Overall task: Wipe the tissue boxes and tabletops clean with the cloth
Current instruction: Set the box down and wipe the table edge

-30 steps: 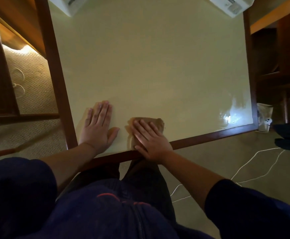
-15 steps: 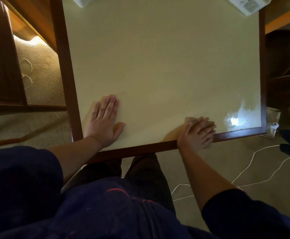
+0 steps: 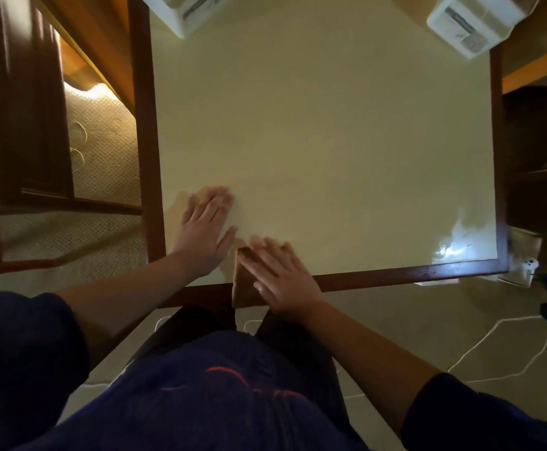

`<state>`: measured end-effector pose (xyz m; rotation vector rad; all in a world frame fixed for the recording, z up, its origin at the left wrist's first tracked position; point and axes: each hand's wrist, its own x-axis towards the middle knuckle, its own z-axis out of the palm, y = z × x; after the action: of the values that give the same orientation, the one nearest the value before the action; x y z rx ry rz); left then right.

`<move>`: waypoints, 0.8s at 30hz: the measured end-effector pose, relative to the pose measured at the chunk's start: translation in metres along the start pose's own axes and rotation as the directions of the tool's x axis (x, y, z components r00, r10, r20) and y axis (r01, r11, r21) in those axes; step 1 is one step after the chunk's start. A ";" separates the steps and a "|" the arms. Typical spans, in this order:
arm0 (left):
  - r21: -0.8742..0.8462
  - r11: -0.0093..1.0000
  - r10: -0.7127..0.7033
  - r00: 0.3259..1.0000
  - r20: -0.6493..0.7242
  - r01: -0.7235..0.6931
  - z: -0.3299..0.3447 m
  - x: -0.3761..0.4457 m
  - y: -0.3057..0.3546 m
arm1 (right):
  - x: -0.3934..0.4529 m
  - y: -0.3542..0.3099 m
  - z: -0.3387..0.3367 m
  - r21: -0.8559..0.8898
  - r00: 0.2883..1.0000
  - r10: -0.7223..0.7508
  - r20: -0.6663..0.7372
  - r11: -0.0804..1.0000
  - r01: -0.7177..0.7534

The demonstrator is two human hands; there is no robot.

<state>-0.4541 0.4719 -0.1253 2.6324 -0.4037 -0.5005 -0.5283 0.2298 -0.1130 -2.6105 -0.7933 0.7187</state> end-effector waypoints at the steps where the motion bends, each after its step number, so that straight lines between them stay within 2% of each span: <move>1: 0.020 1.000 0.016 1.000 -0.012 -0.016 -0.002 -0.002 0.003 | -0.001 0.008 -0.006 -0.014 0.993 0.094 -0.071 0.995 -0.095; 3: 0.077 0.994 0.077 0.997 0.009 -0.077 -0.004 -0.008 0.009 | 0.000 0.024 -0.020 -0.013 0.952 0.260 -0.162 0.964 -0.265; 4: 0.097 0.990 0.103 0.994 0.043 -0.107 -0.002 -0.012 0.013 | 0.000 0.029 -0.027 -0.024 0.944 0.289 -0.161 0.955 -0.296; 7: 0.112 0.985 0.118 0.988 0.098 -0.129 0.006 -0.020 0.033 | 0.006 0.027 -0.042 -0.046 0.973 0.227 -0.050 0.972 -0.229; 10: 0.197 0.980 -0.008 0.994 0.113 -0.015 0.008 -0.021 0.060 | 0.016 0.018 -0.053 0.015 0.965 0.251 0.074 0.967 -0.252; 13: 0.224 0.966 -0.156 0.981 0.115 0.128 0.006 -0.022 0.082 | 0.021 0.018 -0.060 -0.020 0.955 0.243 0.168 0.970 -0.243; 17: 0.283 0.938 -0.264 0.942 0.205 0.201 0.004 -0.026 0.099 | 0.011 0.030 -0.064 0.051 0.969 0.155 0.191 0.985 -0.168; 20: 0.194 0.947 -0.288 0.942 0.174 0.255 -0.001 -0.034 0.111 | -0.003 0.046 -0.077 0.212 0.981 0.126 0.146 0.965 -0.156; 24: -0.017 0.957 -0.286 0.954 0.089 0.289 -0.022 -0.046 0.126 | -0.017 0.068 -0.102 0.354 0.993 0.104 0.052 0.928 -0.116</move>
<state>-0.5115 0.3873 -0.0361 2.6595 -0.0343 -0.7077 -0.4556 0.1501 -0.0520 -2.3295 -0.4726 0.8502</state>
